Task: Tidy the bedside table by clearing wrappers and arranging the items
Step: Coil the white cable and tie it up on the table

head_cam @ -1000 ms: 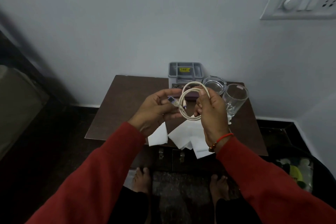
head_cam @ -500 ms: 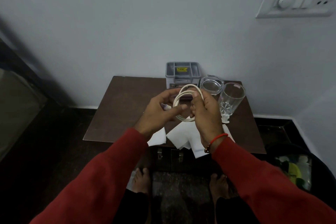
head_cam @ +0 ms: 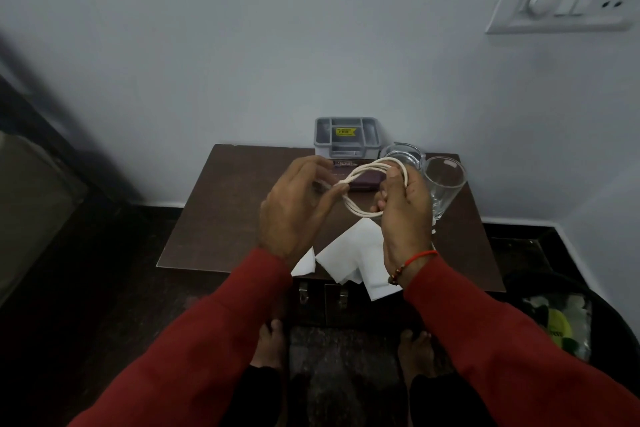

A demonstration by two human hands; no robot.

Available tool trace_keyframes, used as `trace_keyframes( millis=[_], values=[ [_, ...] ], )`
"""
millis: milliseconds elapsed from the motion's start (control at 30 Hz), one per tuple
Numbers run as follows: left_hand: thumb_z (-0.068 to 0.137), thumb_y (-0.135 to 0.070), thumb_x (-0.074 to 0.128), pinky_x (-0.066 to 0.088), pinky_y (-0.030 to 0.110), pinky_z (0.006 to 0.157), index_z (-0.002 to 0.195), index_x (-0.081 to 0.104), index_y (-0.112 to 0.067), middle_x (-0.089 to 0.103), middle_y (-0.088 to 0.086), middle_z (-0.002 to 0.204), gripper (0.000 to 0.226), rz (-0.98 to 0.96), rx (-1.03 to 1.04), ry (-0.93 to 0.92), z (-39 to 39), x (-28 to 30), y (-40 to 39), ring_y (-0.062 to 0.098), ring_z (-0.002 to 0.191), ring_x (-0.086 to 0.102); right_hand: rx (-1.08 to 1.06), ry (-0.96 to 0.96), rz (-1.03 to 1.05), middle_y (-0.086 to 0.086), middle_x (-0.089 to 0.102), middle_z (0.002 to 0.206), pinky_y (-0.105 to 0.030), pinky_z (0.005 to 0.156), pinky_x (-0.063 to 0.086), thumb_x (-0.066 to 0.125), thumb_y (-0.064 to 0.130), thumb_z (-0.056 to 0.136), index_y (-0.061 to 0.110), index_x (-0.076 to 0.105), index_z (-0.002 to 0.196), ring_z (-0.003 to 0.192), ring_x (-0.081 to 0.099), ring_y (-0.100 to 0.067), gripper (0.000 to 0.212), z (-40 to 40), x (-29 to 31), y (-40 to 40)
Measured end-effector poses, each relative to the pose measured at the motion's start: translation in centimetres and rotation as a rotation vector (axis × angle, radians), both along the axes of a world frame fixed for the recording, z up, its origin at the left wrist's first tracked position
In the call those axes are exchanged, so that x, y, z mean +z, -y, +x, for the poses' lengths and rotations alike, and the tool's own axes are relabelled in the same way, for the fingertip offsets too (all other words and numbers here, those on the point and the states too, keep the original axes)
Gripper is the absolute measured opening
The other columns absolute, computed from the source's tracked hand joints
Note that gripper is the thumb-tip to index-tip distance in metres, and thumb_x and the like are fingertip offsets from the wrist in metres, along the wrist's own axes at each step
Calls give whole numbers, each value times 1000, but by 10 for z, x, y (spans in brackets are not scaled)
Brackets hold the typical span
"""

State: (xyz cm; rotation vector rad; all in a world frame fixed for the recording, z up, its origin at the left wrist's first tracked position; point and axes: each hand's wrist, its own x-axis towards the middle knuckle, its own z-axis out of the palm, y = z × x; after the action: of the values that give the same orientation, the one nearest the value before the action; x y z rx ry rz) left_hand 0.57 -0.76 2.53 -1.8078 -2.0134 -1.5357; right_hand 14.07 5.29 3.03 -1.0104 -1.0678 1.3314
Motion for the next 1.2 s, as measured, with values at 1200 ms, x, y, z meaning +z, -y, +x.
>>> trace_keyframes(
  millis=[1200],
  values=[
    [98, -13, 64, 54, 24, 44, 87, 66, -7, 60, 6, 69, 13, -54, 259, 1398, -96, -55, -55, 10, 51, 61, 219, 136, -246, -1, 68, 100, -32, 73, 50, 50, 30, 102, 19, 68, 113, 89, 61, -16, 23, 2, -1, -16]
  ],
)
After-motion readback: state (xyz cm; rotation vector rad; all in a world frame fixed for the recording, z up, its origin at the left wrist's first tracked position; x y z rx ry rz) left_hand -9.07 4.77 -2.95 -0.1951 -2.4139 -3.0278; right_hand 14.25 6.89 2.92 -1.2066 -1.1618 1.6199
